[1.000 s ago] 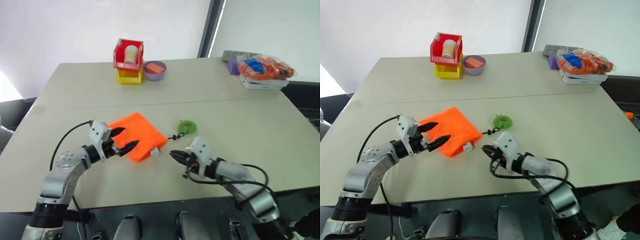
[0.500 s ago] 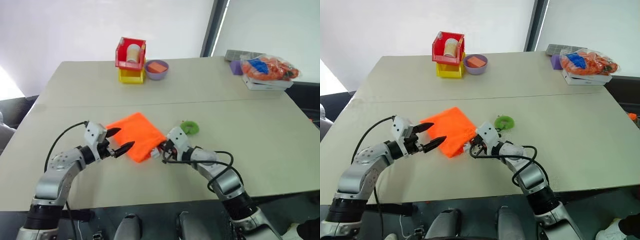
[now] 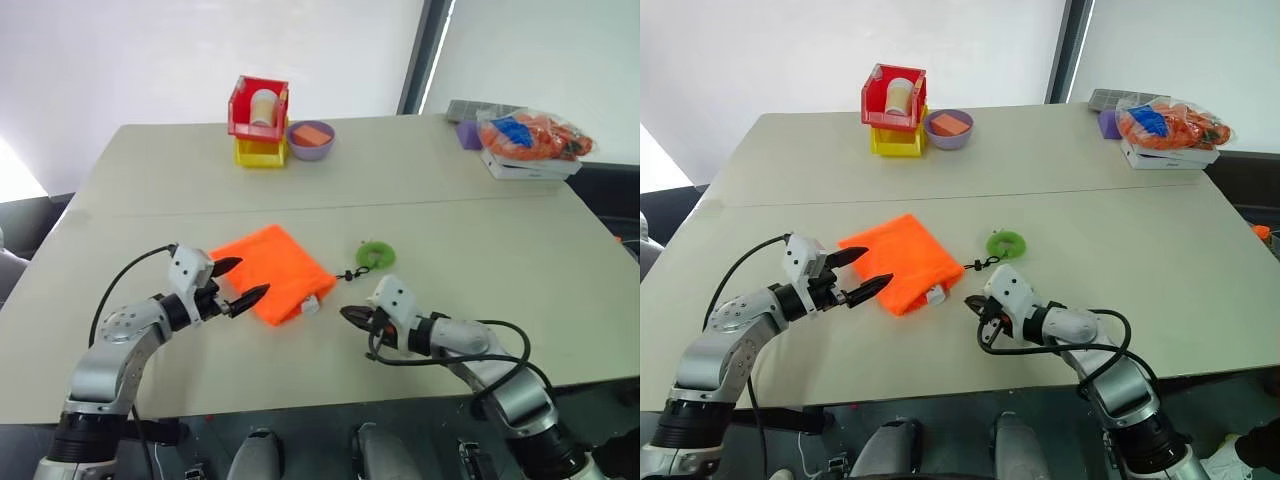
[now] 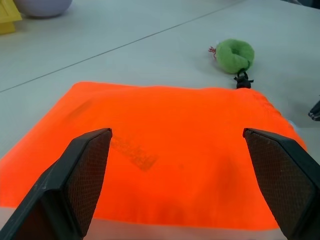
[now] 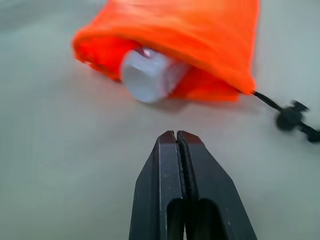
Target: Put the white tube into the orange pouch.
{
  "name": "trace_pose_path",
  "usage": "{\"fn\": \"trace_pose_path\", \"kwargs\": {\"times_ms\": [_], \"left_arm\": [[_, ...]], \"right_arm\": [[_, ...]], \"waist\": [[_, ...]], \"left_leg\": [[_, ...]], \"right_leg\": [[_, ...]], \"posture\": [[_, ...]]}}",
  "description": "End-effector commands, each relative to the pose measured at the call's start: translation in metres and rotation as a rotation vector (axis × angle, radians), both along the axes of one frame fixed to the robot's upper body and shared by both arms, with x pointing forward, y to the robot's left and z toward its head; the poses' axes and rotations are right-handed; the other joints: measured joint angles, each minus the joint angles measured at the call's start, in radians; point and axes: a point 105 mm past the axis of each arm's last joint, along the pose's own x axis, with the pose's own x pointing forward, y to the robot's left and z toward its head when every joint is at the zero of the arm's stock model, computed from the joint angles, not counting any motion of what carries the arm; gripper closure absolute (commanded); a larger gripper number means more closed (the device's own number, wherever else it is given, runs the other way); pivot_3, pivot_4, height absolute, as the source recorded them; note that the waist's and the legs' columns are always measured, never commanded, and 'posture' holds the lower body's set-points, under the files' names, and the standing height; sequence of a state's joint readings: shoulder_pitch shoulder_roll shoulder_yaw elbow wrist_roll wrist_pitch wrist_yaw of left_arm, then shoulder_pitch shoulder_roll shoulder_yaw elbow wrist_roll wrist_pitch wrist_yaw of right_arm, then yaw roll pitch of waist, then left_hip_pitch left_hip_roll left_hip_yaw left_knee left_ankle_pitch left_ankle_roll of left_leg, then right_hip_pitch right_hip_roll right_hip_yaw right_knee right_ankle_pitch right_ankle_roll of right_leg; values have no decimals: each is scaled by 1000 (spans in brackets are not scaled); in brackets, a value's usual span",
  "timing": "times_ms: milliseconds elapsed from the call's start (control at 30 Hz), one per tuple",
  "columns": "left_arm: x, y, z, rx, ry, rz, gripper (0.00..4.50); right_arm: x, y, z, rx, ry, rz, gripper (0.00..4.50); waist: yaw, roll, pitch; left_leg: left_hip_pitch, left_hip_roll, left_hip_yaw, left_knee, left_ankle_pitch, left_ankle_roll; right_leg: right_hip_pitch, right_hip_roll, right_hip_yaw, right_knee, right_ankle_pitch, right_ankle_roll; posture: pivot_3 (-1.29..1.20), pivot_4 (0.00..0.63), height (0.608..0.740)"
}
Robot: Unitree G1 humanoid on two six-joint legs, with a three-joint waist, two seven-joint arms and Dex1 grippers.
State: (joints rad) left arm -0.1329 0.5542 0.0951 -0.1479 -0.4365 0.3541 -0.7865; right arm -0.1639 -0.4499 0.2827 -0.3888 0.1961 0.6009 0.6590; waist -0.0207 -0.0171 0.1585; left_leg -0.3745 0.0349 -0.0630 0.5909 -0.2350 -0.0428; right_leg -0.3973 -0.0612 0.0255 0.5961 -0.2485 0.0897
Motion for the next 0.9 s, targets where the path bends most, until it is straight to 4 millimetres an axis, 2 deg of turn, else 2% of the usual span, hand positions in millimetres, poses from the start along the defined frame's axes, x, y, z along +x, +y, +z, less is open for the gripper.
{"fn": "trace_pose_path", "kwargs": {"times_ms": [33,233,400,500,667,733,800,900], "left_arm": [[1,-3,14,-4,-60,-16,0],[0,-2,13,-6,-61,-8,0],[-1,-3,13,-8,-63,-1,0],[-1,-2,13,-9,-63,4,0],[-1,-3,14,-11,-66,2,0],[-1,-4,15,-13,-68,-3,0],[-1,-6,15,-9,-72,-17,0],[-1,-9,15,-3,-77,-30,0]], "right_arm": [[9,21,8,22,-44,15,4436],[38,38,7,18,-96,-58,4436],[42,48,11,39,-111,-47,4436],[36,36,12,41,-112,-47,4436],[14,0,18,56,-73,-37,4436],[2,-12,23,71,-51,-14,3892],[3,-26,35,110,-61,-70,3137],[15,-41,45,152,-80,-173,1536]], "waist": [[1,0,0],[7,0,0],[5,0,0],[5,0,0],[8,0,0],[8,0,0],[4,0,0],[1,0,0]], "left_leg": [[0,0,0,0,0,0],[-1,-1,0,1,0,0],[-2,-1,0,0,0,0],[-1,-1,0,0,0,0],[-2,-1,1,1,0,0],[-1,-1,1,1,0,0],[-1,-1,1,1,0,0],[0,0,1,0,0,0]], "right_leg": [[-1,0,0,0,0,0],[-2,-2,0,-1,3,-5],[1,-1,0,0,3,-4],[1,0,0,0,3,-4],[2,-2,0,-1,2,-3],[2,-2,0,-1,0,0],[2,-1,0,0,0,0],[1,0,0,0,0,0]], "posture": [[0,150,740],[0,150,740],[0,150,740],[0,150,740],[0,150,740],[0,150,740],[0,150,740],[0,150,740]]}}
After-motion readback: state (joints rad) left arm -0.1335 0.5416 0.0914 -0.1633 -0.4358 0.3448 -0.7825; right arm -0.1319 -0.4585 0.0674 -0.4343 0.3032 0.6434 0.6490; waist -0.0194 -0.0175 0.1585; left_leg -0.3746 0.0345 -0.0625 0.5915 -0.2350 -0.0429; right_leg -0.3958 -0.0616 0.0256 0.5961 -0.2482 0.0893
